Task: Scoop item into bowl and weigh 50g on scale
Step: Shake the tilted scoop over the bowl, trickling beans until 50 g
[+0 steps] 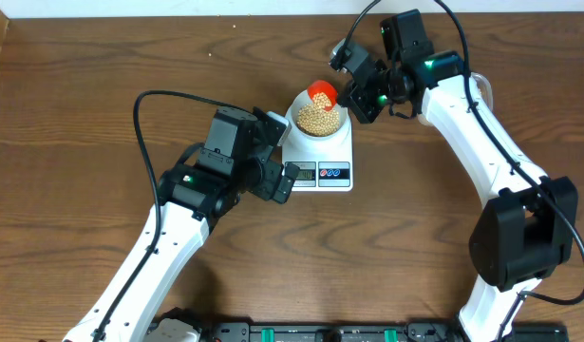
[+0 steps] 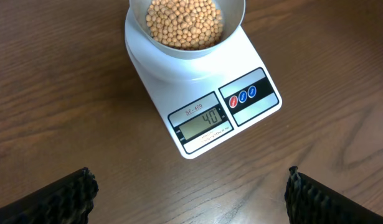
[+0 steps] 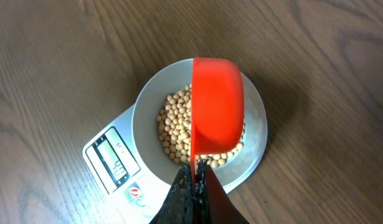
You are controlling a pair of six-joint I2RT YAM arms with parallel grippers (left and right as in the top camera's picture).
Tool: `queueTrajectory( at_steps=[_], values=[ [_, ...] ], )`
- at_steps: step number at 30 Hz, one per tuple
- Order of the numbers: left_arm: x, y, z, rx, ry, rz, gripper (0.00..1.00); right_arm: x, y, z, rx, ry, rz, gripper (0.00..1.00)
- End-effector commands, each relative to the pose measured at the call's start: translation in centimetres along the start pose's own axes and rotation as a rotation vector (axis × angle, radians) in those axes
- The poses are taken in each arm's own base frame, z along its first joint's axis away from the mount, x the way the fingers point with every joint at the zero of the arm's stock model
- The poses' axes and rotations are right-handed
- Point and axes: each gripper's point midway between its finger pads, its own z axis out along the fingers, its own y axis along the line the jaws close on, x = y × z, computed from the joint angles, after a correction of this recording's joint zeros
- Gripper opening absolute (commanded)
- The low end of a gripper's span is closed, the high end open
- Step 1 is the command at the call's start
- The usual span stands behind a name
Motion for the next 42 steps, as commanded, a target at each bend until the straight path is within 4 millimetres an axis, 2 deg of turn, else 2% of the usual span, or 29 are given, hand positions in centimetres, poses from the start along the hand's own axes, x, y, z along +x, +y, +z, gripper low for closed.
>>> queueTrajectory(
  at_steps=[1,42],
  values=[
    [-0.20,0.14,-0.09,-0.007,-0.003,0.010,0.98,-1.22,1.00,-1.15,-0.002,-0.032,-0.056,0.01],
    [-0.20,0.15,-0.10,-0.007,-0.003,0.009,0.98,-1.02,0.96,-1.15,0.001,-0.024,-0.030,0.01]
  ],
)
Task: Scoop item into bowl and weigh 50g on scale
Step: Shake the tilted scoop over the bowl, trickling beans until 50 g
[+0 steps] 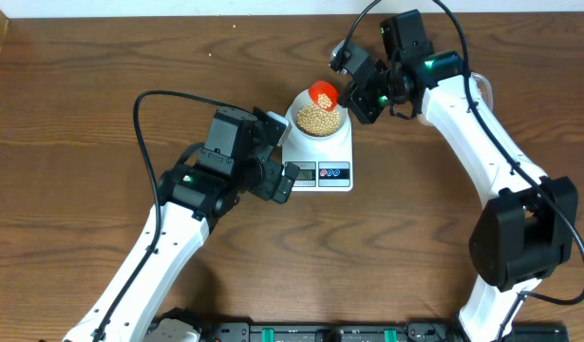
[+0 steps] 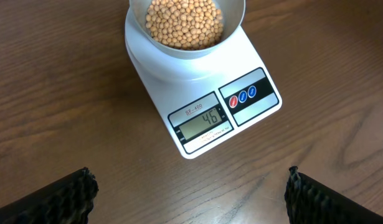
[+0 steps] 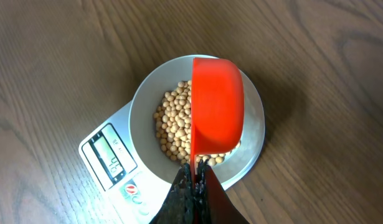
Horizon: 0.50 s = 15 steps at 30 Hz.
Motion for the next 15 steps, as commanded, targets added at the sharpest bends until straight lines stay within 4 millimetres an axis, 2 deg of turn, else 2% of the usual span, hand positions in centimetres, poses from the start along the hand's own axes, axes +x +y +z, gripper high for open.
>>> queueTrajectory(
  at_steps=[1,15],
  values=[
    [-0.20,0.14,-0.09,-0.007,-0.003,0.010,0.98,-1.25,1.03,-1.16,-0.005,-0.034,-0.015,0.01],
    [-0.20,0.14,-0.09,-0.007,-0.003,0.010,0.98,-1.30,0.98,-1.17,-0.001,-0.036,-0.112,0.01]
  ],
)
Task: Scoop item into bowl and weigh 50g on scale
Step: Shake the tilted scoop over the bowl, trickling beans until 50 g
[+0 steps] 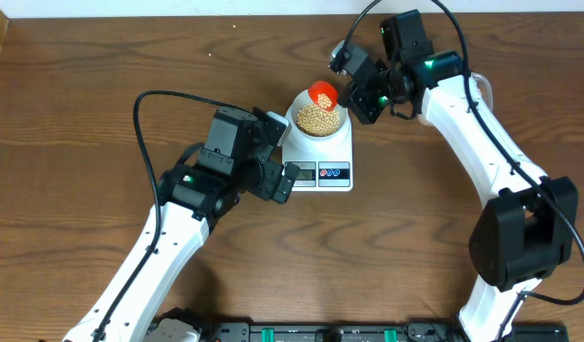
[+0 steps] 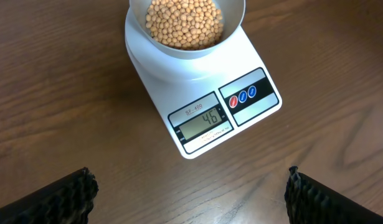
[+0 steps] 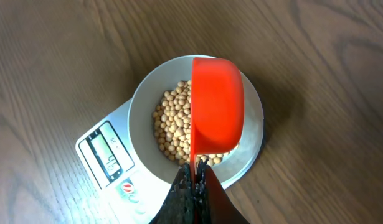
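A white kitchen scale (image 2: 207, 106) stands mid-table with a white bowl (image 3: 144, 96) of tan soybeans (image 2: 184, 23) on it; its display (image 2: 205, 121) reads 46. My right gripper (image 3: 196, 167) is shut on the handle of a red scoop (image 3: 217, 106), which is tipped on its side over the bowl's right half. In the overhead view the red scoop (image 1: 321, 94) sits at the bowl's far rim. My left gripper (image 2: 190, 190) is open just in front of the scale, nothing between its fingers.
Bare wooden table (image 1: 102, 85) surrounds the scale. The two arms flank the scale, left arm (image 1: 216, 171) in front-left, right arm (image 1: 462, 104) from the back right. A black rail (image 1: 310, 332) runs along the near edge.
The scale still reads 46. In the right wrist view the bowl and scale sit slightly further left and lower; the scoop stays tipped over the bowl. The left gripper has not moved.
The scale read 40 with the red scoop tipped over the bowl of soybeans. Later the display showed 46, with the scoop still over the bowl. Now it holds at 46, the right gripper slightly shifted, the left gripper open and still throughout.
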You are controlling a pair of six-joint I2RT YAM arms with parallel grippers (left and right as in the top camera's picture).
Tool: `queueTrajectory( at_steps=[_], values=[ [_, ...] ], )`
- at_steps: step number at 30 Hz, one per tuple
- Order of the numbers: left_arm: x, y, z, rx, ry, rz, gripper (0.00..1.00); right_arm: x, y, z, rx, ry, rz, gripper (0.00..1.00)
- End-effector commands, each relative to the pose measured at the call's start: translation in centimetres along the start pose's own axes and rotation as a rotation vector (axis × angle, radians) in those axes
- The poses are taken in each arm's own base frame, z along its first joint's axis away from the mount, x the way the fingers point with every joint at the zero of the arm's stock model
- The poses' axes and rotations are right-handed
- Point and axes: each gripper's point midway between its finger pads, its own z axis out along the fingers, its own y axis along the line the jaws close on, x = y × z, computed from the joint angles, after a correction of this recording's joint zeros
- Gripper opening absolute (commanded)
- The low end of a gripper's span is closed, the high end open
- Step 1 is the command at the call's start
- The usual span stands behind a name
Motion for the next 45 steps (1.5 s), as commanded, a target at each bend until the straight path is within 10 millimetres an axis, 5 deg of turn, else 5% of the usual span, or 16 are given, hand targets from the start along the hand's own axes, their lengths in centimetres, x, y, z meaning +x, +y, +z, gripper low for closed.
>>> queueTrajectory(
  at_steps=[1,21,45],
  values=[
    [-0.20,0.14,-0.09,-0.007,-0.003,0.010,0.98,-1.35,0.93,-1.17,0.000,-0.037,-0.082,0.01],
    [-0.20,0.14,-0.09,-0.007,-0.003,0.010,0.98,-1.37,0.79,-1.17,0.009,-0.036,-0.198,0.01],
    [-0.20,0.14,-0.09,-0.007,-0.003,0.010,0.99,-1.55,1.38,-1.37,-0.044,-0.060,-0.037,0.01]
  ],
)
